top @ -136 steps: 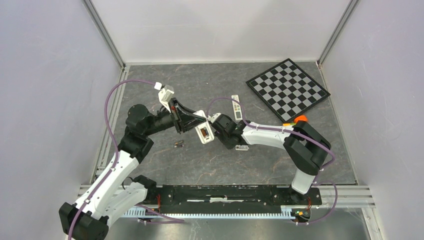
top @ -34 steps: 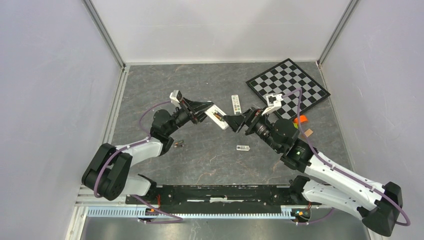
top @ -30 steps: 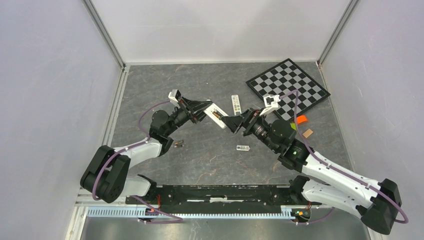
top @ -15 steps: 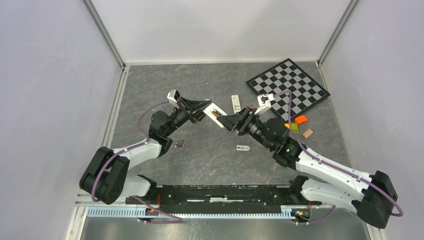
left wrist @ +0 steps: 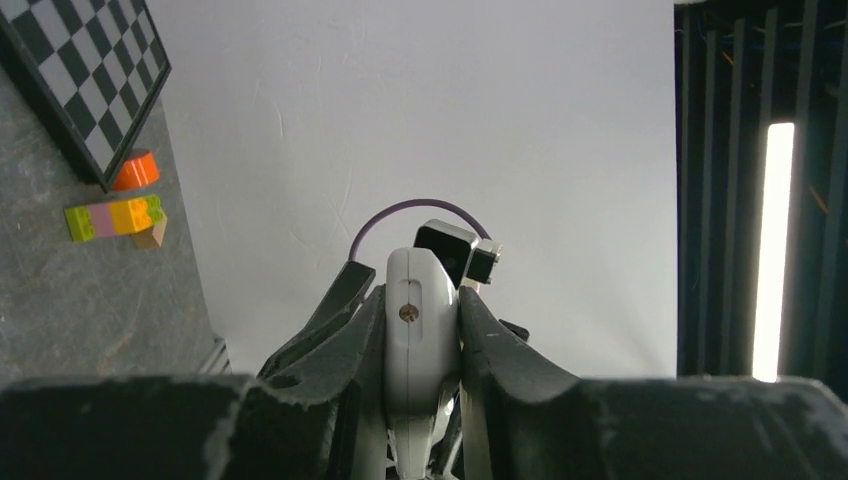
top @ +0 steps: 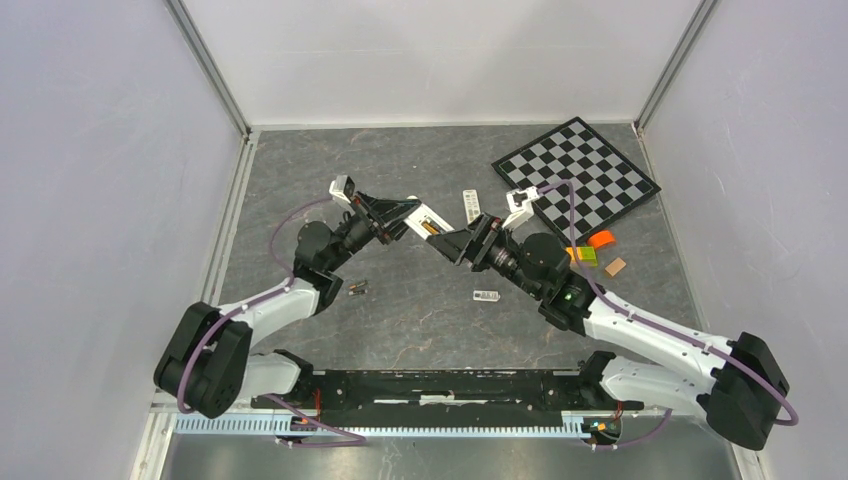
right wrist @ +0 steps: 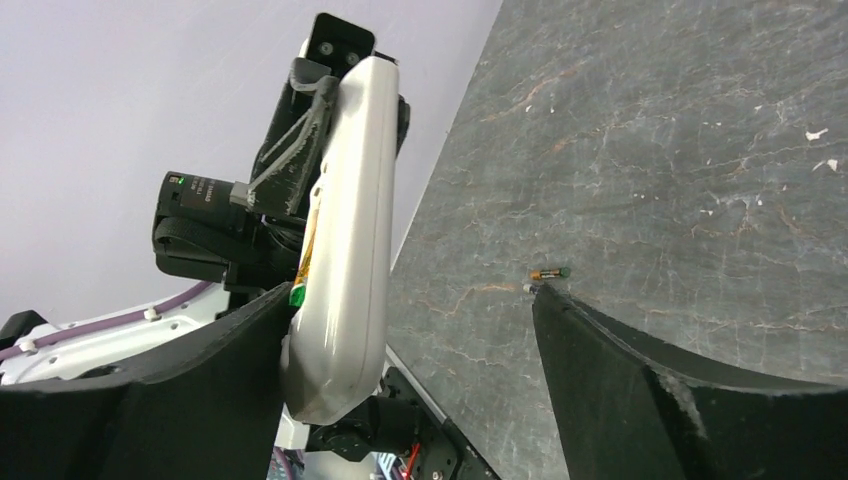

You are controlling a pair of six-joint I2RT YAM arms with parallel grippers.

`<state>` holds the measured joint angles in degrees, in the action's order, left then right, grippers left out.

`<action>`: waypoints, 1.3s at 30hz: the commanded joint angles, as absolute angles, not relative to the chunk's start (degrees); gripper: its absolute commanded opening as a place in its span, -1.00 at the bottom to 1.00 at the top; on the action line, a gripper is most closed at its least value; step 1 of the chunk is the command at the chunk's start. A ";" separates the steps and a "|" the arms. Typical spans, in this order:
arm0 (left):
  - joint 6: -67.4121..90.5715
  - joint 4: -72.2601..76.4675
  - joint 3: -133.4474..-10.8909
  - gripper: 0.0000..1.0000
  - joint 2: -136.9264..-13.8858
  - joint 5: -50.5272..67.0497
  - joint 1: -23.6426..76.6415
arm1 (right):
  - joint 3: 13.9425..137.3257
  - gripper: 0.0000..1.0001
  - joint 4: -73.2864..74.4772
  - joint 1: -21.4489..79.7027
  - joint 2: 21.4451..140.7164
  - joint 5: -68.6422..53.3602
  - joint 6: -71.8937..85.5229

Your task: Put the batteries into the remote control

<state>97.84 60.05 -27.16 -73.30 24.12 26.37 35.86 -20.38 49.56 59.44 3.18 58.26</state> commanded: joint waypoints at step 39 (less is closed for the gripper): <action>87.58 56.68 -30.88 -0.96 -66.21 27.25 26.78 | 35.84 0.06 -27.18 46.86 59.59 -1.96 58.56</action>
